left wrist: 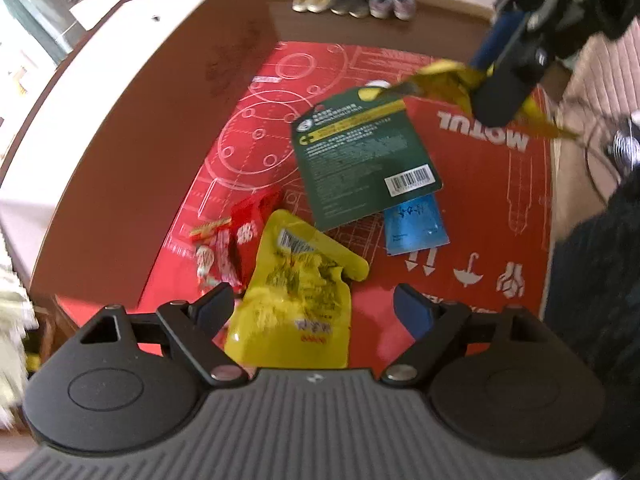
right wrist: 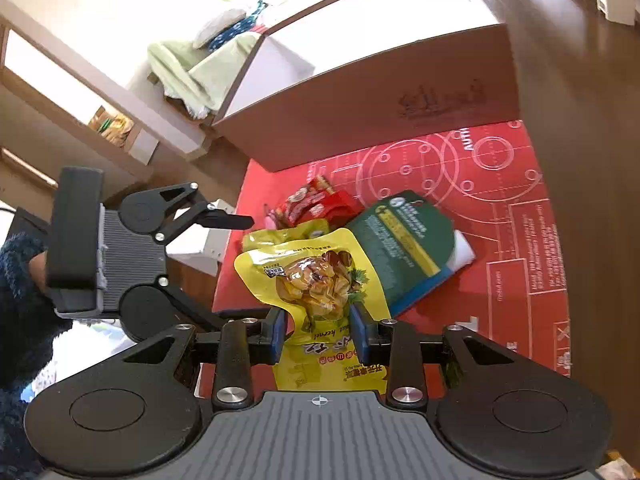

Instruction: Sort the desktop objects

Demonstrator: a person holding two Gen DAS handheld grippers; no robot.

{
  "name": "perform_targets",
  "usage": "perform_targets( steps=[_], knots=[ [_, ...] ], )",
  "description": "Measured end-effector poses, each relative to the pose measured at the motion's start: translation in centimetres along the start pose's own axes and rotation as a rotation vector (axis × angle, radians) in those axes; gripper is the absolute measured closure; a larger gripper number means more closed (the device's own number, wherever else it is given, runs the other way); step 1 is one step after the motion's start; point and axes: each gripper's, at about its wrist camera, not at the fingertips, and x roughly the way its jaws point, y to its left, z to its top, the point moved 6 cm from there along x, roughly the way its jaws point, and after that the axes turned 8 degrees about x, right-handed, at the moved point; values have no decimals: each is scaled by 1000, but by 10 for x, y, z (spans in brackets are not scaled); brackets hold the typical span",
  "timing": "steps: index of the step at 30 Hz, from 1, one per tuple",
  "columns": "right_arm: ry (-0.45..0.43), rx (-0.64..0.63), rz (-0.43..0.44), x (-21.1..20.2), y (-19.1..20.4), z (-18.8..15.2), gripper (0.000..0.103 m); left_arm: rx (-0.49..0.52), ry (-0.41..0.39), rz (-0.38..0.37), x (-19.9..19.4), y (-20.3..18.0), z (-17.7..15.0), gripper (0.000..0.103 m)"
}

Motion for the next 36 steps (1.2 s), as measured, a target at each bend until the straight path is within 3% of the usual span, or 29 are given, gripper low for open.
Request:
perform_targets(
  steps=[10, 13, 22, 27, 36],
  knots=[
    [-20, 61, -11, -4, -20, 5, 71, 51, 53, -81, 34, 8, 5, 20],
    [-22, 68, -15, -3, -23, 7, 71, 34, 68, -102, 43, 6, 1, 36],
    [-25, 83, -30, -1, -28, 12, 71, -71, 23, -119, 37, 0, -2, 40],
    [-30, 83, -30, -2, -27, 12, 71, -179, -13, -112, 17, 1, -4, 41],
    [-30, 47, -18, 3, -16, 15, 71, -280, -2, -50, -14, 10, -11, 42]
  ],
)
